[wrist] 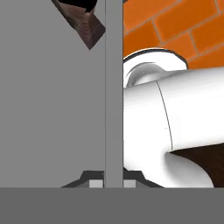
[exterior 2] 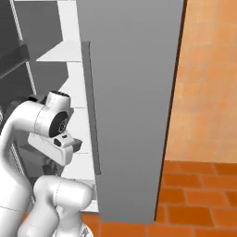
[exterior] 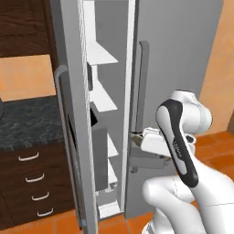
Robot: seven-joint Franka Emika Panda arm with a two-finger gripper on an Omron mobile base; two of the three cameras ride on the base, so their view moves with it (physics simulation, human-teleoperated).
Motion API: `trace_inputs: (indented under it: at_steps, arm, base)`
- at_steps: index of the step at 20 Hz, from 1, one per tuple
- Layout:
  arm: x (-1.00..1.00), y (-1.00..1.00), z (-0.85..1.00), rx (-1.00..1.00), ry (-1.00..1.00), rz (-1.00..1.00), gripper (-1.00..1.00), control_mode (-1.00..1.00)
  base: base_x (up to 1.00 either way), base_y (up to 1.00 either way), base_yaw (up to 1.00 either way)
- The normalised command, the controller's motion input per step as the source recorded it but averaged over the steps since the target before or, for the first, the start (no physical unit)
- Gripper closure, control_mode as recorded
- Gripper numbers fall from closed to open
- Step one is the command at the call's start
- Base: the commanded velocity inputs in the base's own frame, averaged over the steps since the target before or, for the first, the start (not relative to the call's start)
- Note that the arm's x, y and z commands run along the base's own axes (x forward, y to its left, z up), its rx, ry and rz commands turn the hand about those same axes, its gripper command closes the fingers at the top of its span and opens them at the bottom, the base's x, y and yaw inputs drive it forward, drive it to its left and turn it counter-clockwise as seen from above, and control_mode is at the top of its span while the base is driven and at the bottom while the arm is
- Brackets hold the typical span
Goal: Take the meat container that has the fish and place it on the second highest rack of the freezer. Then take the vegetable container that has the lemon wedge and lime and place it on the highest rack of the freezer.
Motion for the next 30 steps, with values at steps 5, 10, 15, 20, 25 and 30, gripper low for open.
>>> trace_inputs:
  at_steps: [5,10,15,20,25,30]
  arm:
    - [0.0,0.0,0.0,0.0,0.0,0.0,1.0,1.0]
    - [0.0,0.0,0.0,0.0,0.0,0.0,1.0,1.0]
    - [0.0,0.0,0.0,0.0,0.0,0.0,1.0,1.0]
    - [0.0,0.0,0.0,0.0,0.0,0.0,1.0,1.0]
    - [0.0,0.0,0.0,0.0,0.0,0.0,1.0,1.0]
    - [0.08,-0.01,0.0,0.0,0.0,0.02,1.0,-1.0]
  base:
    - [0.44,-0.47,0.49]
    - [0.43,-0.22,0.35]
    - [0.45,-0.06,0.21]
    - [0.33,0.0,0.18]
    - [0.25,-0.02,0.07]
    - [0.2,-0.05,0.03]
